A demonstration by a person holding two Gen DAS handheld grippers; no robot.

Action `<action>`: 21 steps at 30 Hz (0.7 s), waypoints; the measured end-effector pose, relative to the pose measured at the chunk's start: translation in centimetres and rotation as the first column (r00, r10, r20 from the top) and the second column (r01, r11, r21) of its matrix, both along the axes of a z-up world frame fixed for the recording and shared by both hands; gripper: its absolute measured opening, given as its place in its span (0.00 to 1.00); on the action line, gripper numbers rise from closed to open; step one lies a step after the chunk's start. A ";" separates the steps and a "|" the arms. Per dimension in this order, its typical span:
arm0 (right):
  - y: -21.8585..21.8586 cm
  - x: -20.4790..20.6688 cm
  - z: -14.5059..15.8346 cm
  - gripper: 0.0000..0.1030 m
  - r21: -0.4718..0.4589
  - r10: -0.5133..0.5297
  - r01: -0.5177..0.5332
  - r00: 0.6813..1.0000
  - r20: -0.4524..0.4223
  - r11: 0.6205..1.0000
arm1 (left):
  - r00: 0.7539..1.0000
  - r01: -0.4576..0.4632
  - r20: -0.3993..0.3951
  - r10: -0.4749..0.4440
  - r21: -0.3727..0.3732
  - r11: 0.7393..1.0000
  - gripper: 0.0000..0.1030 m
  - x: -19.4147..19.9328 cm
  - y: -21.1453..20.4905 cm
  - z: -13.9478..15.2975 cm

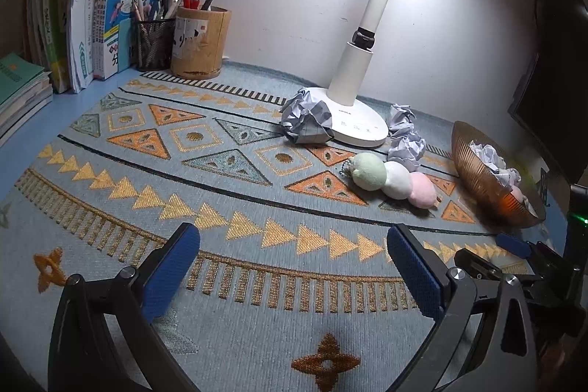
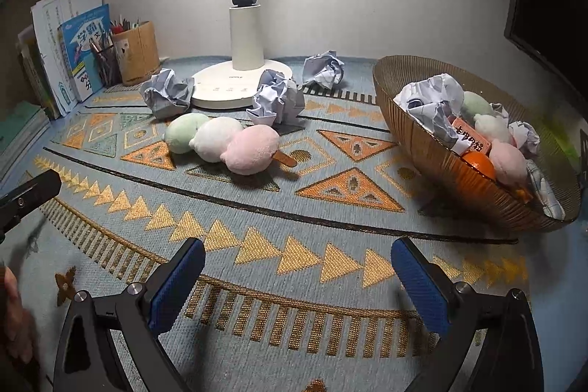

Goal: Organize objects
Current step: 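Move both grippers back toward the remaining paper balls and egg plush, then grasp a paper ball with the left gripper while the right gripper grasps another paper ball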

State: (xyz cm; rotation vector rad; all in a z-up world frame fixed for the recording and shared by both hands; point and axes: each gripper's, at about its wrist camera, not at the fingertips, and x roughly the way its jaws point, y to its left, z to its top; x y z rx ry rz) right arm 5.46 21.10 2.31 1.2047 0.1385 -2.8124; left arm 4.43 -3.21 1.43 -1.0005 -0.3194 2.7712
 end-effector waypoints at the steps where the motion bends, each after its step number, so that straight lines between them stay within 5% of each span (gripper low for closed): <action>1: -0.1 -0.1 0.0 0.98 0.005 0.000 0.000 1.000 0.002 1.000 | 1.000 0.003 0.000 -0.003 -0.002 1.000 0.99 -0.1 0.0 -0.1; 6: -0.4 -0.7 0.2 0.96 -0.042 0.058 -0.057 0.998 0.015 0.997 | 0.999 0.032 -0.015 -0.032 0.010 0.999 0.99 0.1 0.3 0.4; 9: -1.1 -2.9 1.2 0.80 -0.147 0.113 -0.103 0.991 0.065 0.984 | 0.994 0.102 0.030 -0.102 0.024 0.995 0.99 -2.0 0.3 1.7; 13: -2.2 -7.0 2.6 0.80 -0.224 0.050 -0.033 0.996 0.073 0.974 | 0.988 0.142 0.038 -0.150 0.149 0.978 0.99 -5.7 -0.9 6.0; 15: -2.3 -9.0 2.5 0.80 -0.258 -0.019 0.037 0.997 0.072 0.965 | 0.994 0.103 0.020 -0.106 0.114 0.988 0.99 -8.1 -0.6 6.4; 21: -2.8 -13.5 0.9 0.80 -0.228 -0.146 0.159 0.987 0.072 0.961 | 0.982 0.129 0.142 -0.128 0.005 0.992 0.99 -14.8 1.9 2.5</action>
